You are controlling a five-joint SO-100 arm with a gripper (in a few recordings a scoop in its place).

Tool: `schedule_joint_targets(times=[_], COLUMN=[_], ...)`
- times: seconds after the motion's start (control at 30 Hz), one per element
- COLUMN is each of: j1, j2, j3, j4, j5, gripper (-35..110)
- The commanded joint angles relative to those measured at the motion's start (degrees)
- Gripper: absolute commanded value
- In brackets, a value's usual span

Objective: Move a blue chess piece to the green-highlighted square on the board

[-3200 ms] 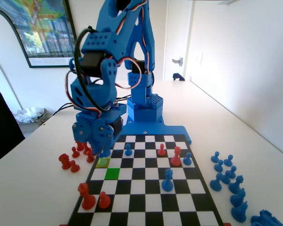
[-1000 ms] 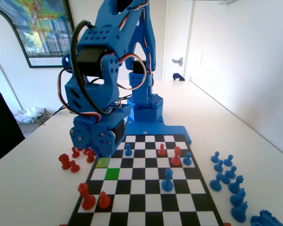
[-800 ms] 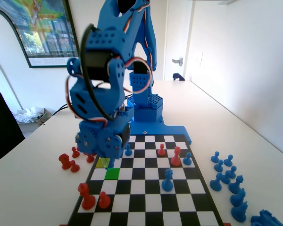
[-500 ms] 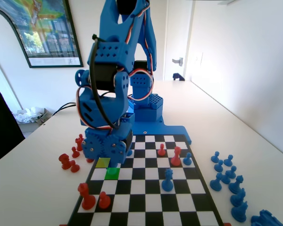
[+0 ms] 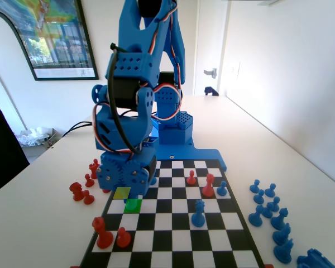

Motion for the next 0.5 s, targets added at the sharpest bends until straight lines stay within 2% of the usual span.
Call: schedule_joint_targets(times=[0.0,0.13,0.47], j1=[1.23,1.32,0.18], j2=[2.37,3.43,6.68], j3=[0.44,-0.18,-6.33], j4=[-0.18,0.44,11.25], j5=[-0.44,0.00,2.37], gripper=[9,10,11])
